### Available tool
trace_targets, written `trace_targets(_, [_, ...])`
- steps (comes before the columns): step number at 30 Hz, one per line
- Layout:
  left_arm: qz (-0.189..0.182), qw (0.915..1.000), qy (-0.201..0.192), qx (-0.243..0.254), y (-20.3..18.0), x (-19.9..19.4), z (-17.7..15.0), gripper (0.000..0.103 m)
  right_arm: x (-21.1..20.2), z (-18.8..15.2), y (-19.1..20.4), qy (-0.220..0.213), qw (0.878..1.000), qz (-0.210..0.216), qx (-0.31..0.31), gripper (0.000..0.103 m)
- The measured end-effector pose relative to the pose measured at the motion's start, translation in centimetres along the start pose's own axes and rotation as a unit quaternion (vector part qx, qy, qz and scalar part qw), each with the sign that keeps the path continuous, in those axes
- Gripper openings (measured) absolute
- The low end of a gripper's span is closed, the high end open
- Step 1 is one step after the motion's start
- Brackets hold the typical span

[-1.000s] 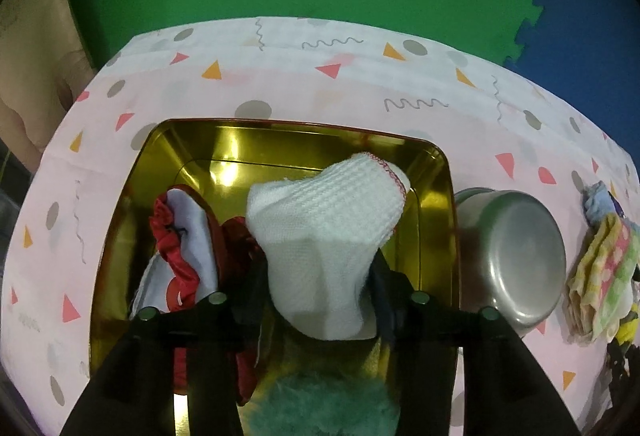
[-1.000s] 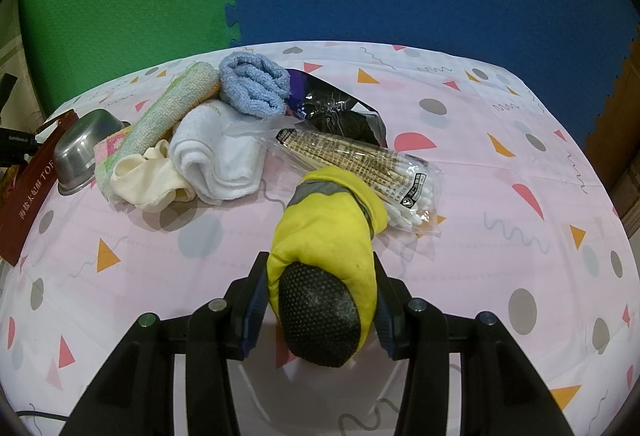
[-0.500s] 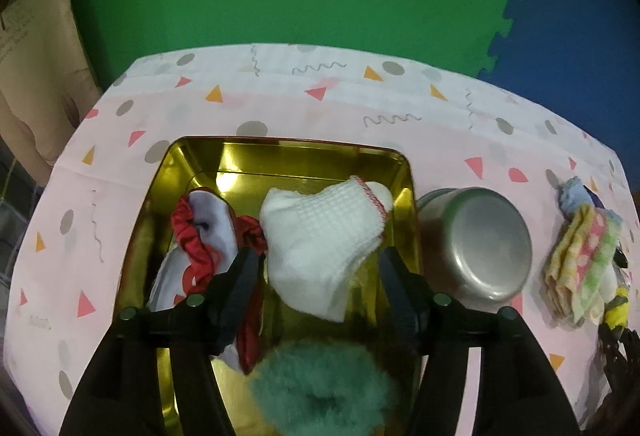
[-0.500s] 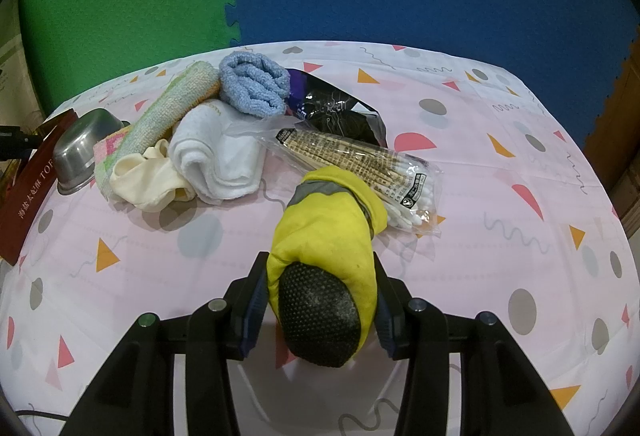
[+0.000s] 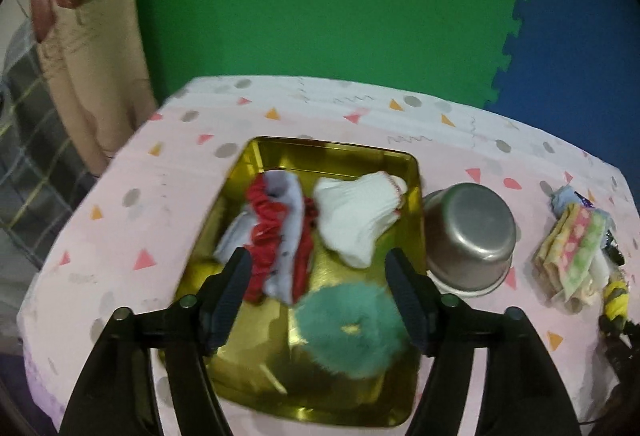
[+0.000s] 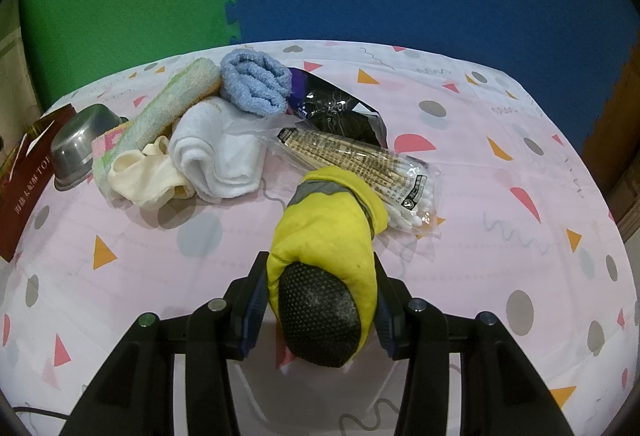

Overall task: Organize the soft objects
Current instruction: 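Withdraw the left tool from the tin while the right tool holds the yellow mitten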

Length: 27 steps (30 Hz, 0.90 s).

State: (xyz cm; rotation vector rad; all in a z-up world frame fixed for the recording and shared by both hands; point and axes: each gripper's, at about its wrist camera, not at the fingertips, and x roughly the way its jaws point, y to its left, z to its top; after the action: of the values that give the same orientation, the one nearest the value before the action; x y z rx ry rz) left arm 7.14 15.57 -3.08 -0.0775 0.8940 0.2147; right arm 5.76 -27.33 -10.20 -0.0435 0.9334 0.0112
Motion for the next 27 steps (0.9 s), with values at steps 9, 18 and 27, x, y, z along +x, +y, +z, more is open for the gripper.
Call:
trace_targets(9, [0.034, 0.9993, -0.008, 0.009, 1.8, -1.1, -3.0, 0.077, -0.1, 0.0, 0.0, 0.000, 1.000, -0.003, -0.003, 0.047])
trace_targets(18, [0.031, 0.9994, -0.009, -0.015, 3.4, -0.8, -3.9, 0.080, -0.2, 0.0, 0.1, 0.000, 1.000, -0.009, -0.007, 0.047])
trace_targets(27, [0.029, 0.9990, -0.002, -0.034, 4.3, -0.4, -4.1, 0.082, -0.3, 0.1, 0.4, 0.004, 1.000, -0.016, -0.010, 0.045])
